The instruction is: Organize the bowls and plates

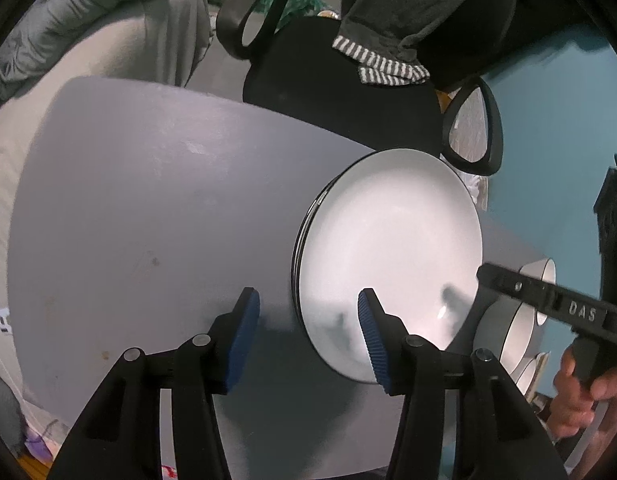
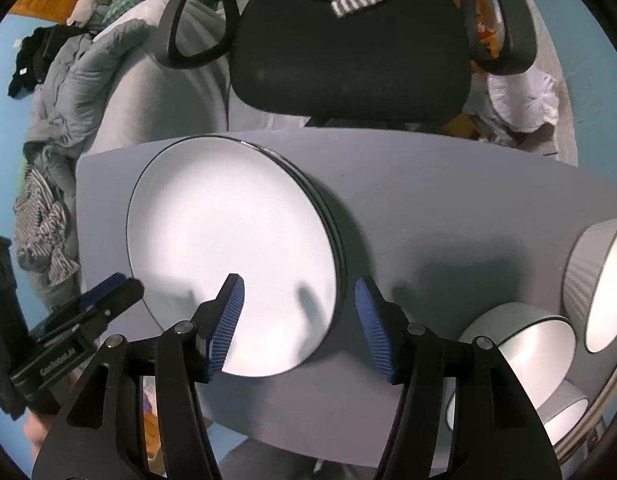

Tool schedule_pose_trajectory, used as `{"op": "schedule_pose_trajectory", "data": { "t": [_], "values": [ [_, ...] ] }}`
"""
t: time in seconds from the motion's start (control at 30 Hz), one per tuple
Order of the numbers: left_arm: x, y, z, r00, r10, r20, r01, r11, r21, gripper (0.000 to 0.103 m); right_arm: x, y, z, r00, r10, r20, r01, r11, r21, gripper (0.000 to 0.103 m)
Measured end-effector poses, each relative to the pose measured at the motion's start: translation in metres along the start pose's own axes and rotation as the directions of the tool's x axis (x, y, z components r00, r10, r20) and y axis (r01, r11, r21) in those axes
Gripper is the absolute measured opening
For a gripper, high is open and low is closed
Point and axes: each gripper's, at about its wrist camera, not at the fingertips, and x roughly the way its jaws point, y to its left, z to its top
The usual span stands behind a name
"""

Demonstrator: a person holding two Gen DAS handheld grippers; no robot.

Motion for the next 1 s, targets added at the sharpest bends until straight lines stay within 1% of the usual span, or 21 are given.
{"op": "schedule_pose_trajectory", "data": {
  "t": [0.07, 0.13, 0.17, 0.2, 0.23, 0.33, 0.4, 0.5, 0.53, 0.57, 0.6, 0.67, 0.7, 0.77, 0.83, 0.87, 0.9, 1.0],
  "values": [
    [-0.007, -0.002, -0.003, 1.000, 0.011, 0.016, -0.011, 1.000, 0.023, 0.056, -0.007, 0.001, -0.002, 0.999, -0.041, 0.029, 0.041, 0.999, -0.010, 0.060],
    [-0.015, -0.006, -0.009, 0.999, 0.029, 0.034, -0.031, 0.998, 0.055, 0.058, -0.015, 0.003, -0.006, 0.995, -0.083, 0.059, 0.085, 0.996, -0.020, 0.067],
    [-0.019, -0.008, -0.011, 0.998, 0.037, 0.043, -0.040, 0.997, 0.071, 0.060, -0.020, 0.005, -0.009, 0.992, -0.102, 0.078, 0.105, 0.994, -0.028, 0.068],
    [-0.023, -0.010, -0.013, 0.996, 0.064, 0.054, -0.068, 0.994, 0.084, 0.061, -0.024, 0.005, -0.011, 0.989, -0.114, 0.094, 0.118, 0.992, -0.034, 0.069],
    [-0.027, -0.012, -0.016, 0.995, 0.069, 0.065, -0.076, 0.992, 0.098, 0.062, -0.029, 0.006, -0.014, 0.984, -0.132, 0.116, 0.138, 0.990, -0.040, 0.071],
    [-0.042, -0.018, -0.026, 0.992, 0.078, 0.096, -0.091, 0.987, 0.135, 0.063, -0.046, 0.008, -0.024, 0.957, -0.208, 0.202, 0.224, 0.973, -0.056, 0.071],
    [-0.051, -0.021, -0.030, 0.990, 0.072, 0.121, -0.089, 0.985, 0.147, 0.063, -0.059, 0.006, -0.033, 0.930, -0.262, 0.257, 0.284, 0.958, -0.051, 0.071],
    [-0.067, -0.027, -0.040, 0.986, 0.059, 0.154, -0.085, 0.983, 0.165, 0.063, -0.073, 0.007, -0.045, 0.901, -0.304, 0.310, 0.336, 0.940, -0.054, 0.071],
    [-0.073, -0.029, -0.044, 0.985, 0.050, 0.164, -0.079, 0.982, 0.172, 0.063, -0.080, 0.009, -0.052, 0.885, -0.325, 0.334, 0.364, 0.929, -0.061, 0.071],
    [-0.076, -0.031, -0.047, 0.985, 0.046, 0.169, -0.076, 0.981, 0.176, 0.063, -0.084, 0.011, -0.055, 0.876, -0.336, 0.347, 0.380, 0.922, -0.067, 0.071],
    [-0.080, -0.032, -0.049, 0.984, 0.039, 0.175, -0.071, 0.981, 0.183, 0.063, -0.090, 0.015, -0.061, 0.861, -0.352, 0.368, 0.405, 0.911, -0.076, 0.071],
    [-0.091, -0.035, -0.057, 0.982, 0.021, 0.189, -0.058, 0.980, 0.191, 0.063, -0.103, 0.024, -0.075, 0.817, -0.390, 0.424, 0.468, 0.879, -0.092, 0.071],
    [-0.098, -0.036, -0.061, 0.980, 0.010, 0.199, -0.050, 0.980, 0.194, 0.063, -0.107, 0.029, -0.080, 0.801, -0.402, 0.443, 0.488, 0.867, -0.097, 0.071],
    [-0.109, -0.038, -0.067, 0.976, -0.007, 0.218, -0.039, 0.978, 0.205, 0.063, -0.119, 0.038, -0.096, 0.755, -0.428, 0.498, 0.539, 0.836, -0.099, 0.071],
    [-0.120, -0.039, -0.073, 0.971, -0.015, 0.240, -0.038, 0.976, 0.214, 0.063, -0.128, 0.042, -0.107, 0.726, -0.434, 0.533, 0.562, 0.822, -0.096, 0.071],
    [-0.126, -0.039, -0.076, 0.968, -0.022, 0.251, -0.034, 0.976, 0.215, 0.063, -0.133, 0.044, -0.112, 0.718, -0.431, 0.546, 0.562, 0.822, -0.090, 0.071],
    [-0.131, -0.039, -0.078, 0.965, -0.030, 0.259, -0.028, 0.976, 0.217, 0.063, -0.138, 0.045, -0.118, 0.716, -0.423, 0.556, 0.554, 0.828, -0.084, 0.071],
    [-0.149, -0.038, -0.087, 0.957, -0.047, 0.285, -0.019, 0.975, 0.223, 0.064, -0.153, 0.048, -0.133, 0.729, -0.377, 0.571, 0.497, 0.865, -0.063, 0.071]
  ]
}}
